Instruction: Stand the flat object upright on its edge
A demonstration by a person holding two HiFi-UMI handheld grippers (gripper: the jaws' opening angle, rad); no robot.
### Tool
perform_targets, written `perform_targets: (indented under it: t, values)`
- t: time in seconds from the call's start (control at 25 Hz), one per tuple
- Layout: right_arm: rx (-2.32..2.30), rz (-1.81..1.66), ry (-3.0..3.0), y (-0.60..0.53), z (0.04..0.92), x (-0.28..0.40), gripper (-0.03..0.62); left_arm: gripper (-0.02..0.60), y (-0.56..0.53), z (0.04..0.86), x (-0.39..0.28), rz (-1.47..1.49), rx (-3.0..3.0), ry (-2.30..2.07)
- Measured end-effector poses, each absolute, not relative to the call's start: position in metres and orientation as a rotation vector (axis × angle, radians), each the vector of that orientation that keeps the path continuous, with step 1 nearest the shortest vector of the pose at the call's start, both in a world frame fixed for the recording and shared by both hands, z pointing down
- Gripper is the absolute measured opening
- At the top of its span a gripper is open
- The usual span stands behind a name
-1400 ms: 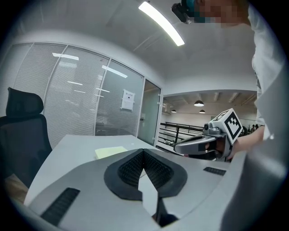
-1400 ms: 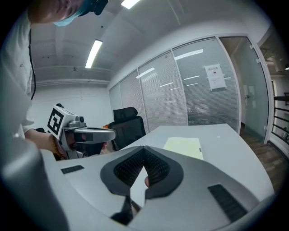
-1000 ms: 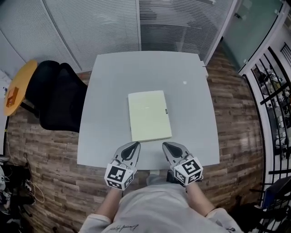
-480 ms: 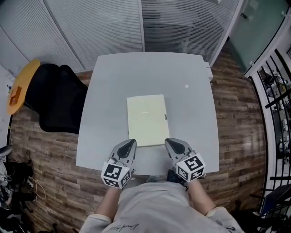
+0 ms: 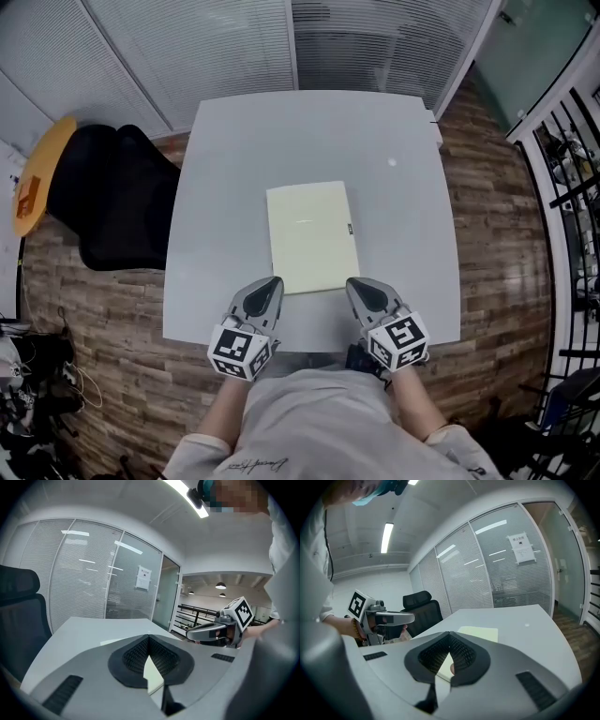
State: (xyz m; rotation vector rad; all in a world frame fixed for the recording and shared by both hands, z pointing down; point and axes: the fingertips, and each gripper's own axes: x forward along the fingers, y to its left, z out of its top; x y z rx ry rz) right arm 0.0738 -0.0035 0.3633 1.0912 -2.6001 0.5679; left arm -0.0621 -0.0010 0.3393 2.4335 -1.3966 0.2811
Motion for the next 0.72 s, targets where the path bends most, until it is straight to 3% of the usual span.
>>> perform_targets:
  t: [0.72]
  values:
    - [1.134, 0.585, -2.514, -0.031, 0.378, 0.078, 0.025, 0.011, -0.026, 0.366, -0.077, 0.350, 2.396, -1.337]
